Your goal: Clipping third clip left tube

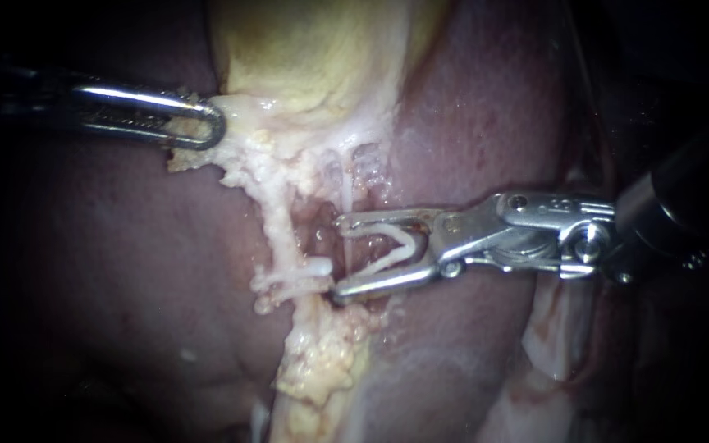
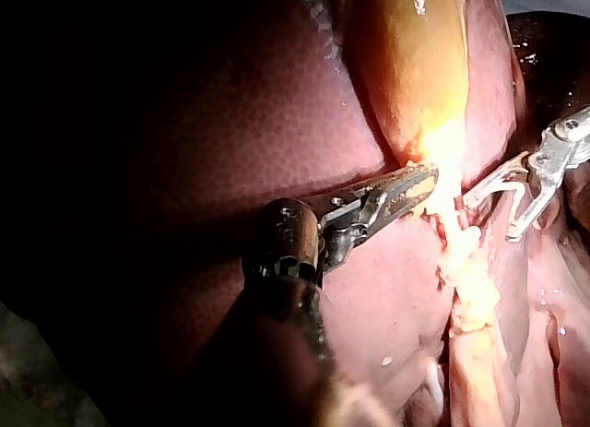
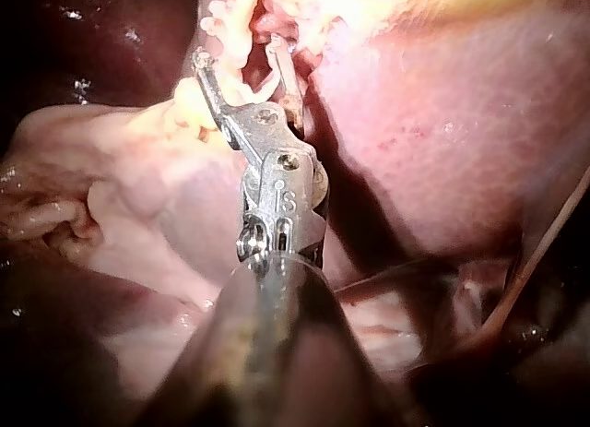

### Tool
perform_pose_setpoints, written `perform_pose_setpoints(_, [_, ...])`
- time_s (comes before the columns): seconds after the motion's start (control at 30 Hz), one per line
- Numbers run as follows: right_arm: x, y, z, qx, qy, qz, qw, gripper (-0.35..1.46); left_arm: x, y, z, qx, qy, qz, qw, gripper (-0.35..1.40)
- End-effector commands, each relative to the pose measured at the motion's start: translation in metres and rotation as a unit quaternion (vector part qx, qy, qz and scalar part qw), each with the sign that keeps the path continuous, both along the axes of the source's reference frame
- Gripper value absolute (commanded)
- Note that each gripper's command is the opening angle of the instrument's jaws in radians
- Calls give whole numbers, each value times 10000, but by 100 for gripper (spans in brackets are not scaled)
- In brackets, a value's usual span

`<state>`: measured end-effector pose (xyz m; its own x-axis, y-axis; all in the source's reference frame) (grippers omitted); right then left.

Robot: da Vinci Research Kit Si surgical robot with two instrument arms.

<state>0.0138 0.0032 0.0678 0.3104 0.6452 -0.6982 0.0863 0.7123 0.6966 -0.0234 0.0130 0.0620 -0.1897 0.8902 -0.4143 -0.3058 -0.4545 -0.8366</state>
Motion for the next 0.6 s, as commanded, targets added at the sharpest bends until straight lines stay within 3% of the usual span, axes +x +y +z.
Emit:
perform_pose_setpoints(0.03, [2,0,5,9,-5,-7,10000,49,0,0,0,2,-5,9,10000,-35])
perform_pose_setpoints(0.23, [4,1,27,-5,-23,1,10000,49,0,0,1,1,-5,10,10000,-35])
perform_pose_setpoints(0.6, [6,8,44,6,8,-26,10000,49,-1,0,1,-1,-3,8,10000,-35])
